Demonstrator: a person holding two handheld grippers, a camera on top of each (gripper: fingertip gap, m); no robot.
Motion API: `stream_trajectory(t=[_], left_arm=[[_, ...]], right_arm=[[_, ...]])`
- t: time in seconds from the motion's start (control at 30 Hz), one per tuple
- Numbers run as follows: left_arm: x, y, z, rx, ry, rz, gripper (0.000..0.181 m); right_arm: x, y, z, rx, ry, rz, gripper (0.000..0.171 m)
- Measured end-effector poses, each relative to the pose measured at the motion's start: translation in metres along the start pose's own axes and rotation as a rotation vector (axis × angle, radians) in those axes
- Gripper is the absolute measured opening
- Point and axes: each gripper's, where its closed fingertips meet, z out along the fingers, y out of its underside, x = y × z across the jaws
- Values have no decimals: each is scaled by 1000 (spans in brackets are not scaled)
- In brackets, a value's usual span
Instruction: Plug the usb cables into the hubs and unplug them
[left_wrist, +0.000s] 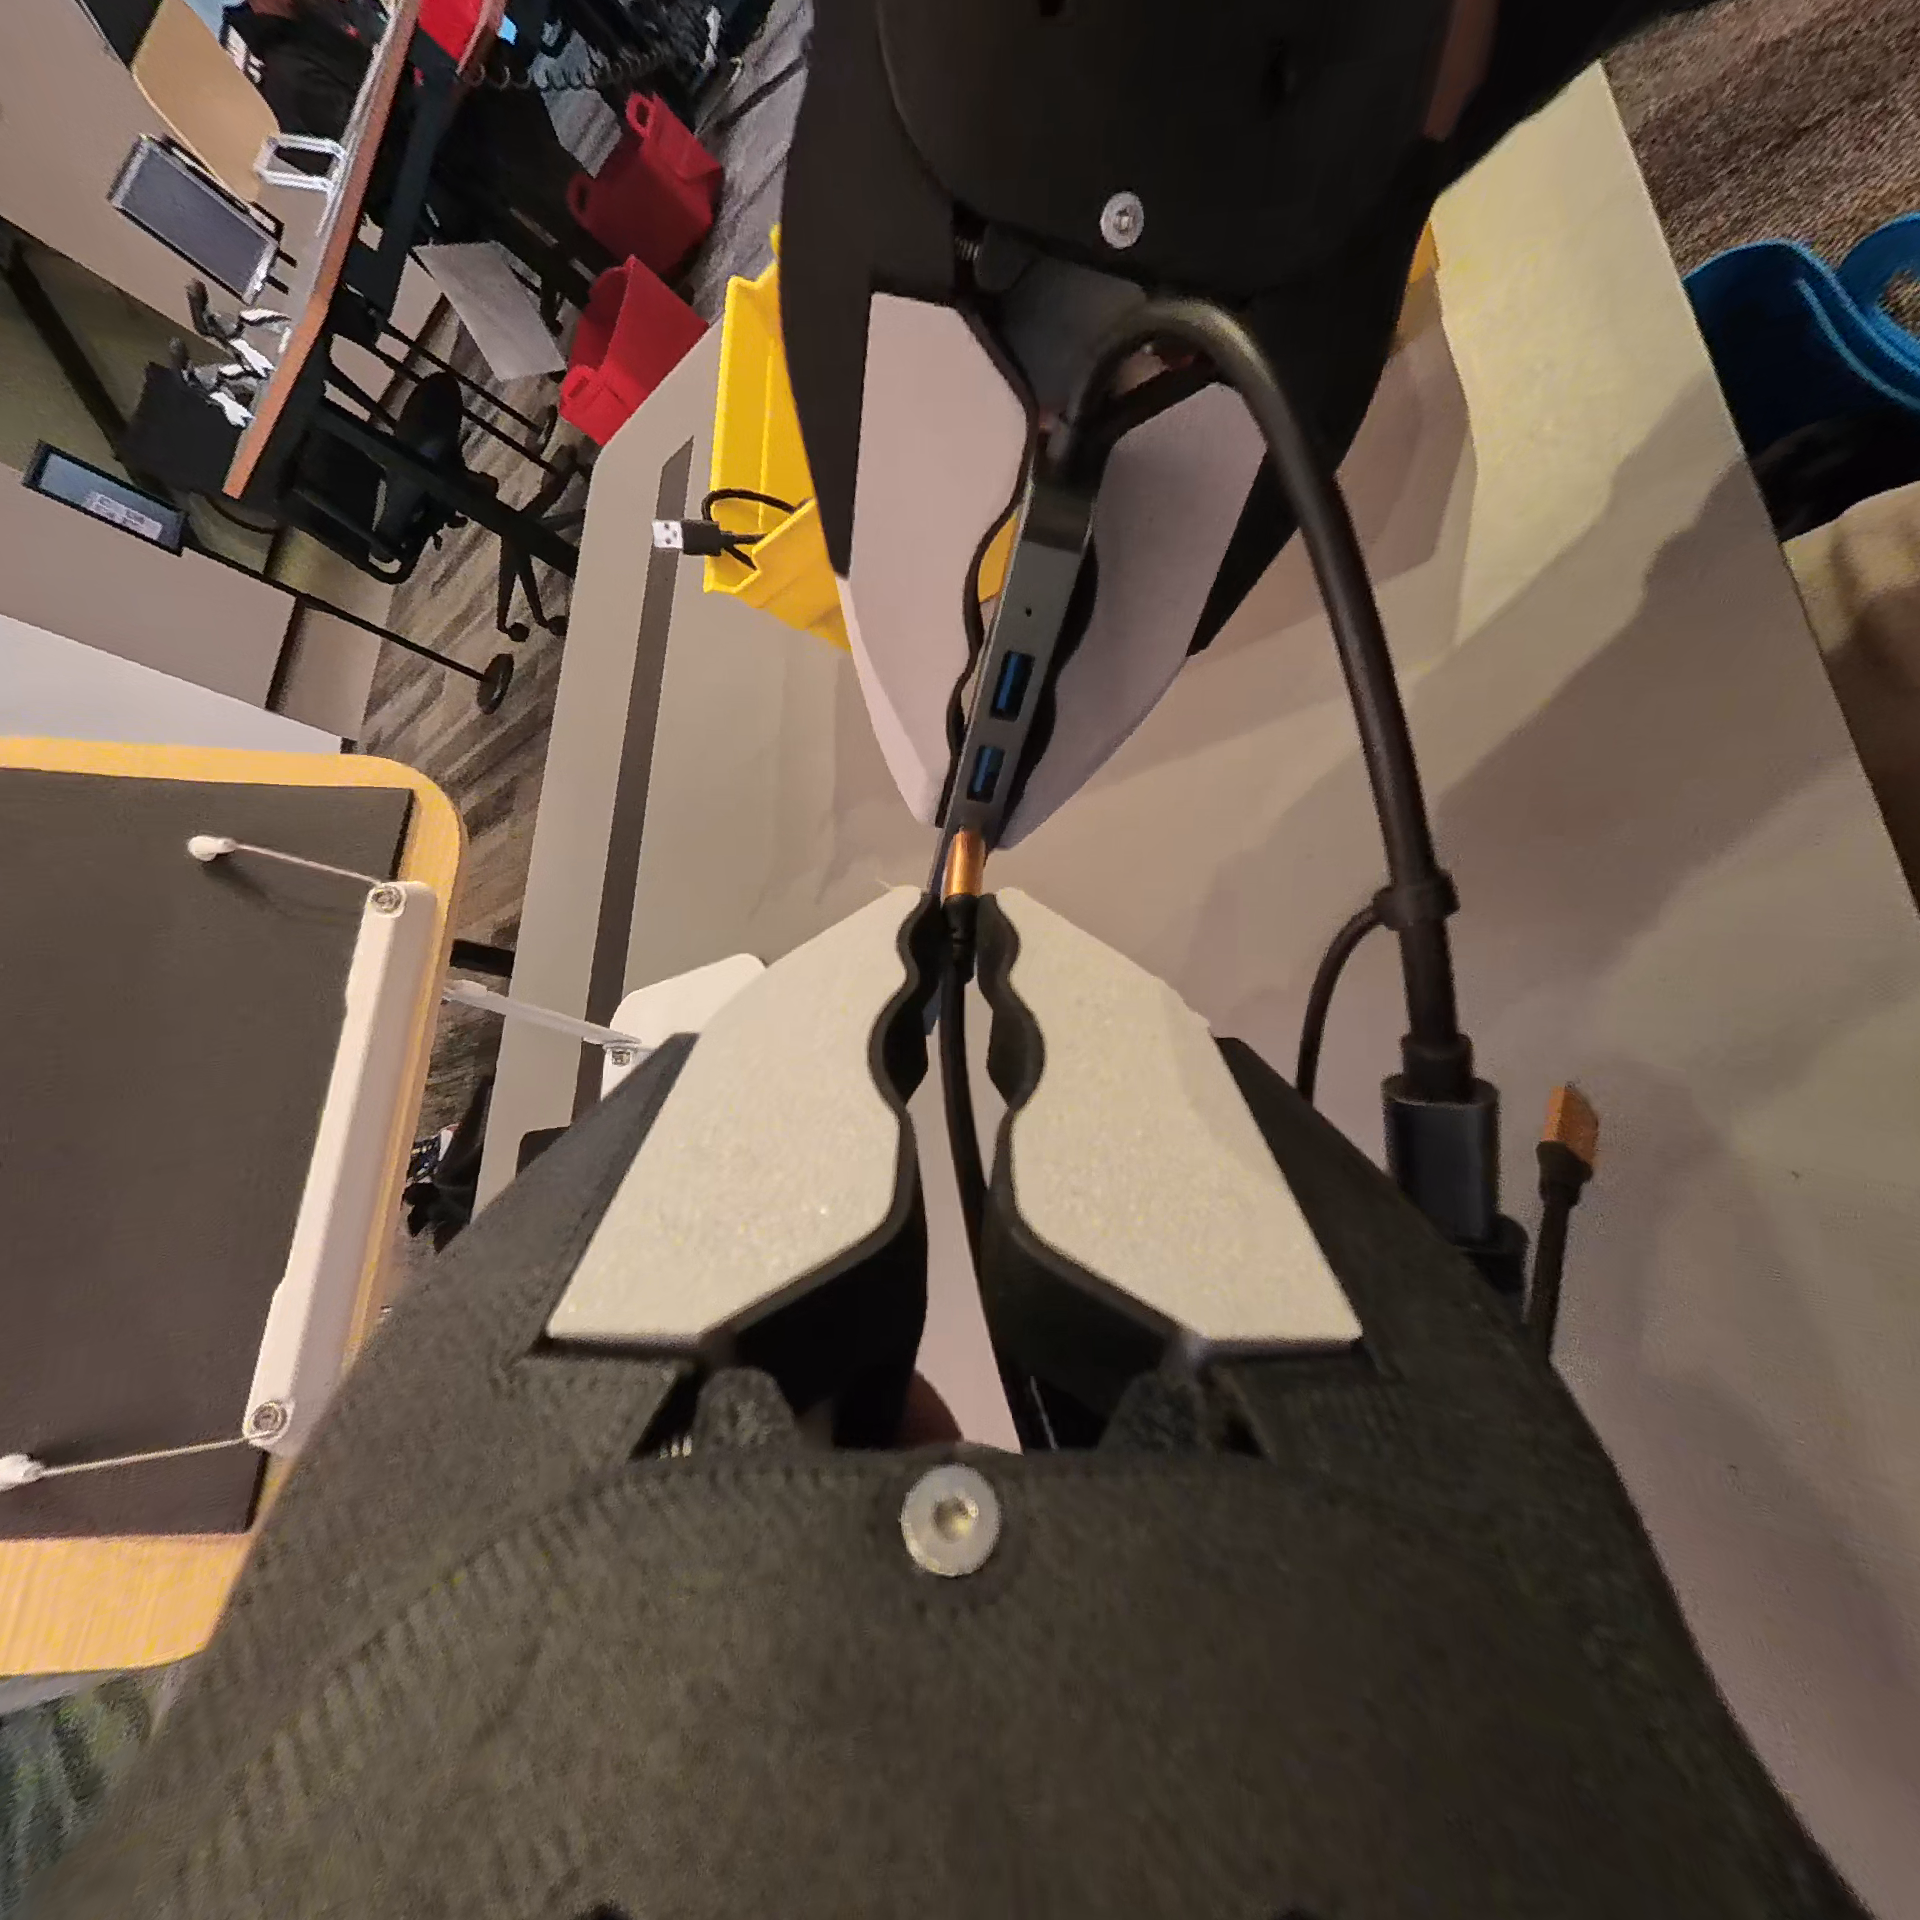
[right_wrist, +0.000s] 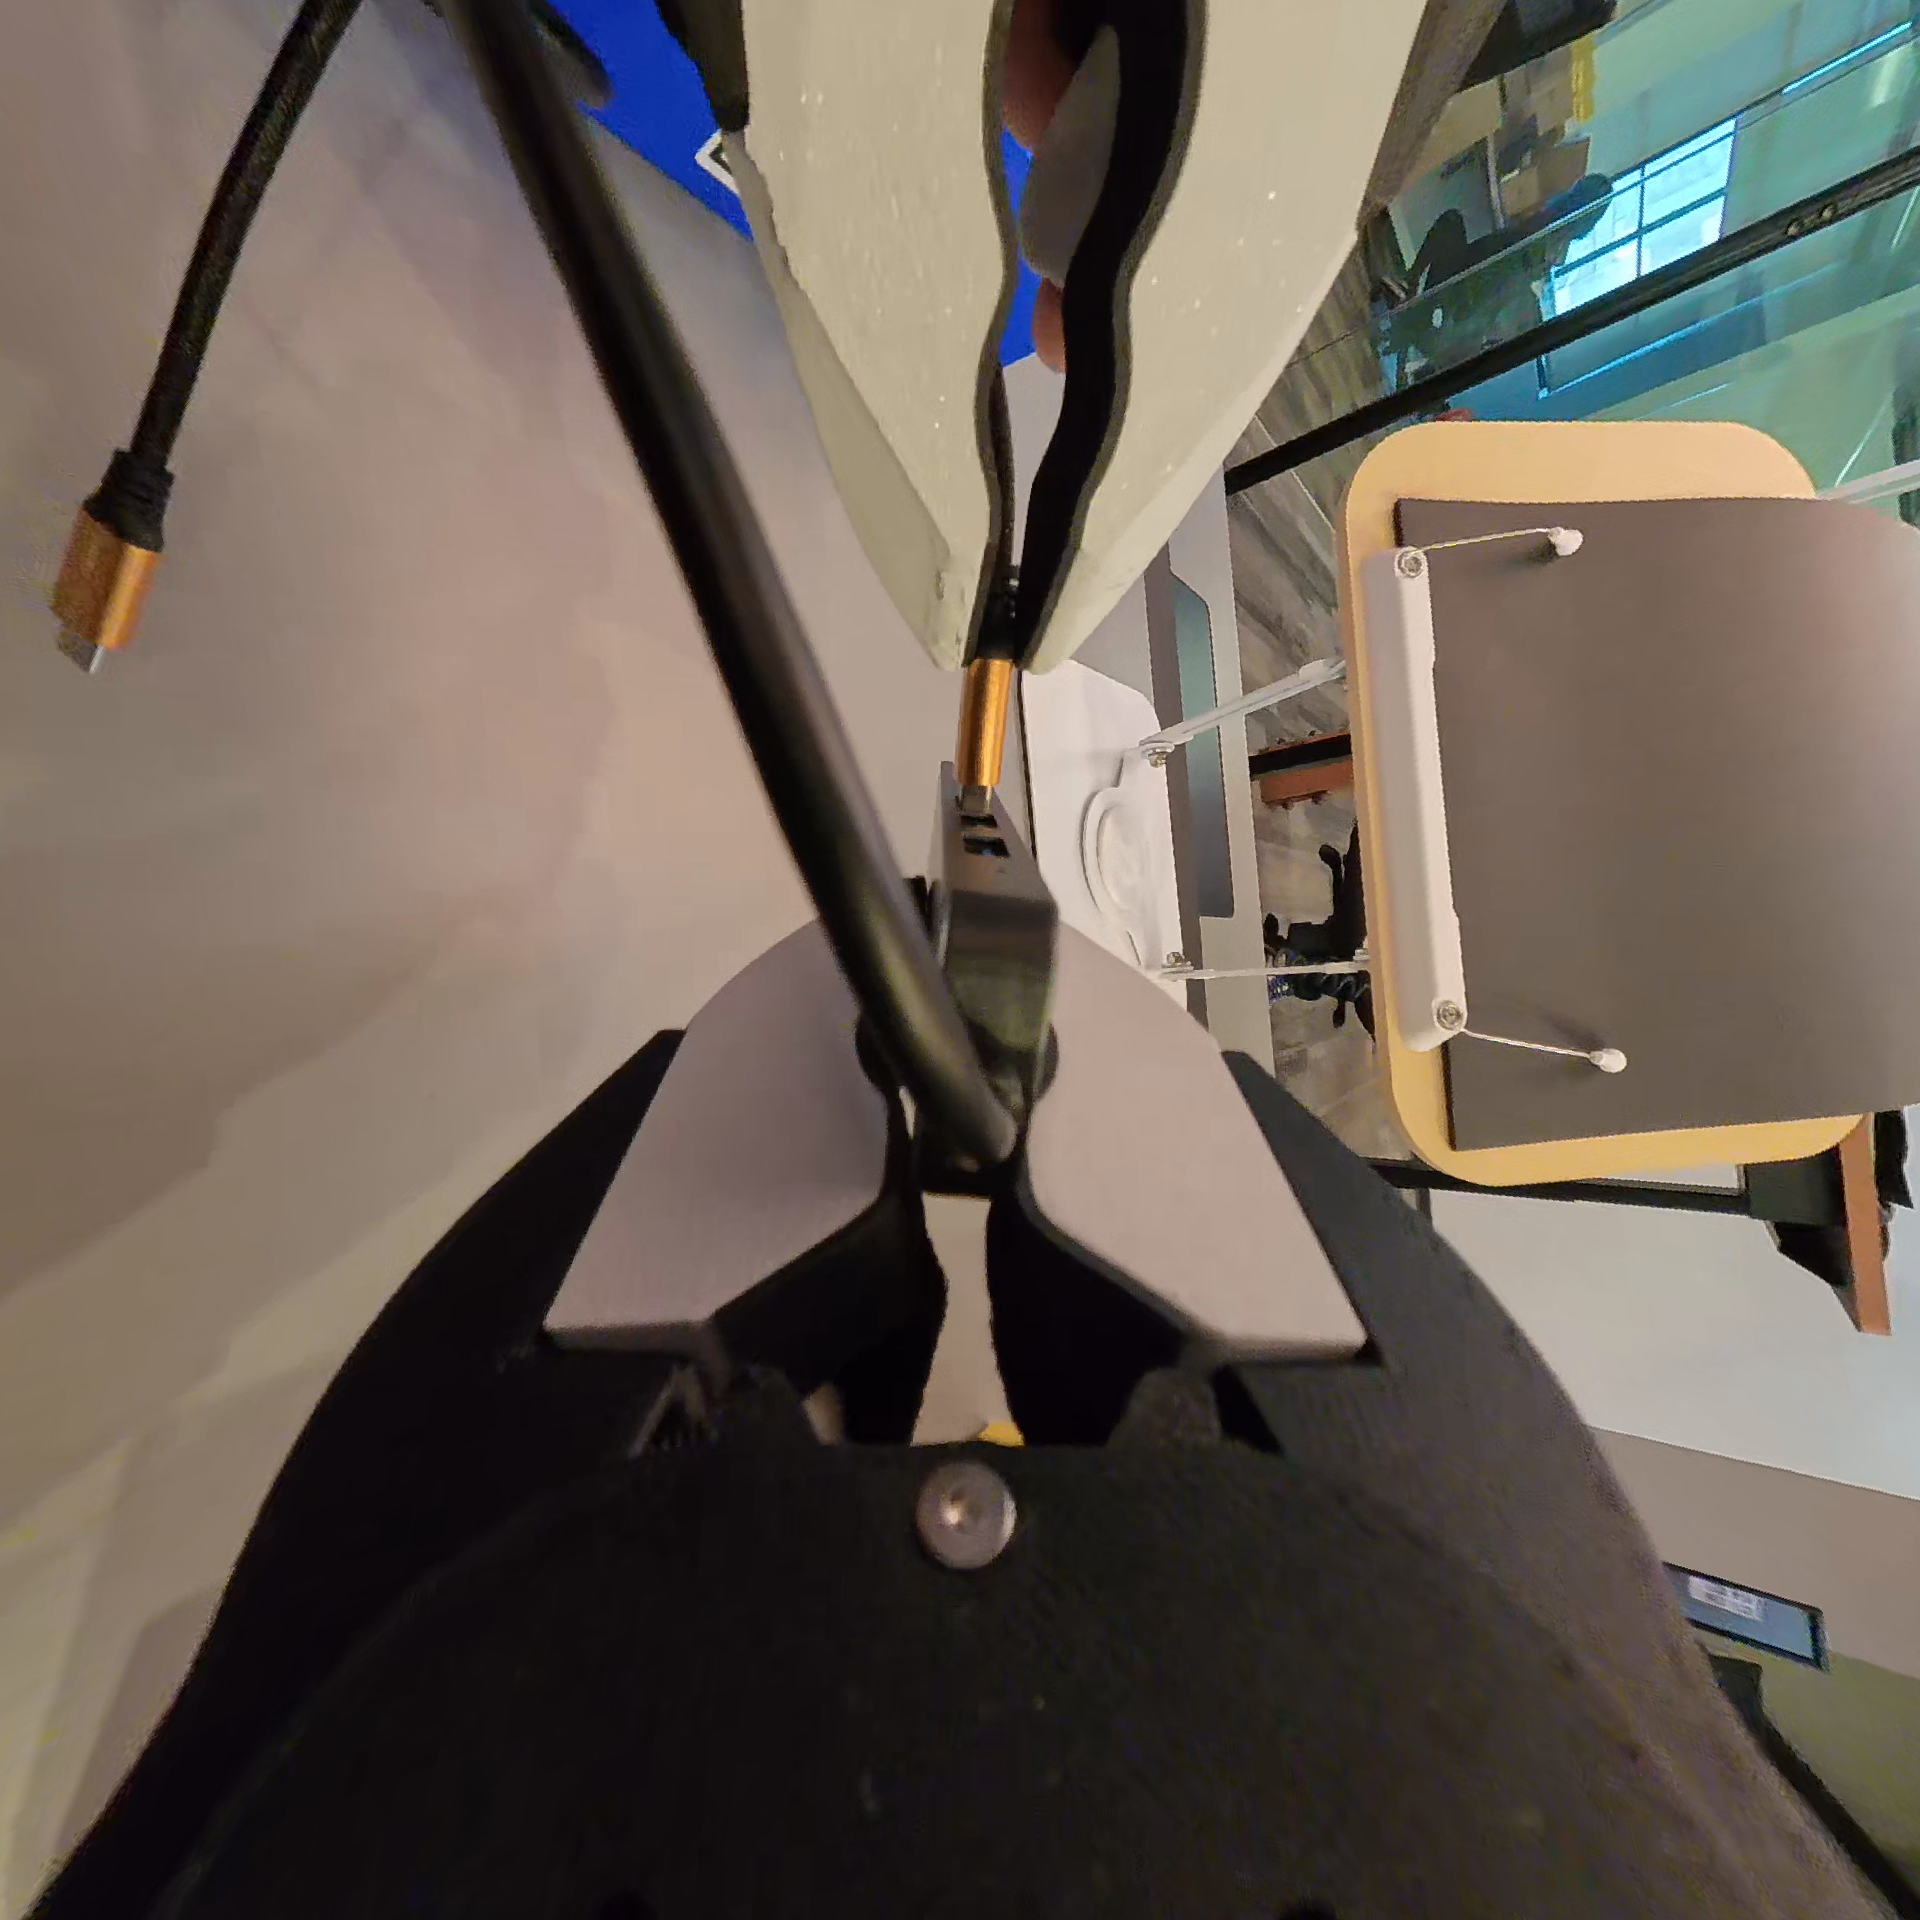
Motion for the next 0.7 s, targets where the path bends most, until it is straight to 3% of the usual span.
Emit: stream_trajectory(t=[0.03, 0.33, 0.7], left_arm=[[0, 0, 0, 5, 0, -6, 7], [-7, 10, 4, -38, -35, 25, 7], [-5, 14, 8, -37, -40, 21, 7]], right_arm=[[0, 0, 0, -2, 4, -1, 9], [12, 0, 0, -3, 122, -79, 10], [9, -5, 2, 8, 142, -111, 12]])
